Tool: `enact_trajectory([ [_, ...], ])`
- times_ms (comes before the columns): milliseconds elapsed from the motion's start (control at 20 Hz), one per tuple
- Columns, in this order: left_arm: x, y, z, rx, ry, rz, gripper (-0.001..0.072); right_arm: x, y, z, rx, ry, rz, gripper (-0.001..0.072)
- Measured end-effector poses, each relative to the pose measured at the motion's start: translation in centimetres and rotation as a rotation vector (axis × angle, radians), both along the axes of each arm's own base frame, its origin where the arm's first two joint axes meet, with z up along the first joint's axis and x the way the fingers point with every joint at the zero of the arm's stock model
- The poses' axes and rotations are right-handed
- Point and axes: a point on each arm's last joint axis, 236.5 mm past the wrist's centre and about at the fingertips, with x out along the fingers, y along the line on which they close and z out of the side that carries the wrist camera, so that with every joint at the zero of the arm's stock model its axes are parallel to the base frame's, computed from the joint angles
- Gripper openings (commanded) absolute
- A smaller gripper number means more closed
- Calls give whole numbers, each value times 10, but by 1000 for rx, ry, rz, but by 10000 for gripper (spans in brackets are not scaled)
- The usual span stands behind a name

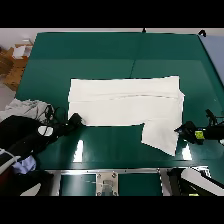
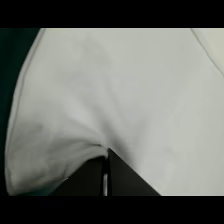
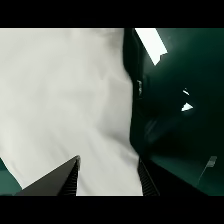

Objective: Fold the shirts.

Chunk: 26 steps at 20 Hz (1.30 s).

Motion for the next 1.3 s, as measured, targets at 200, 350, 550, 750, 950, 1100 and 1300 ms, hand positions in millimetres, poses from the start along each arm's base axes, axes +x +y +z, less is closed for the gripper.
enact_trajectory([
  [200, -1, -3, 0, -1, 2, -14, 25, 0, 12, -3, 34, 14, 38, 444],
  [350, -2, -4, 0, -6, 8, -21, 25, 5, 12, -1, 38, 2, 49, 444],
  [550, -5, -7, -1, -13, 15, -32, 24, 6, -2, 7, 40, -10, 18, 443],
  [750, -6, -8, -1, -15, 18, -37, 25, -6, 13, 2, 109, 19, -11, 415],
  [950, -6, -9, 0, -15, 17, -42, 24, -2, 27, -6, 152, -10, -31, 66],
  [1100, -7, -14, 10, -11, -12, -105, 22, 23, 29, 7, 182, -114, -54, 13],
  [1300, -2, 0, 46, -29, -75, -146, 22, 32, 20, 28, 146, -144, -82, 12],
])
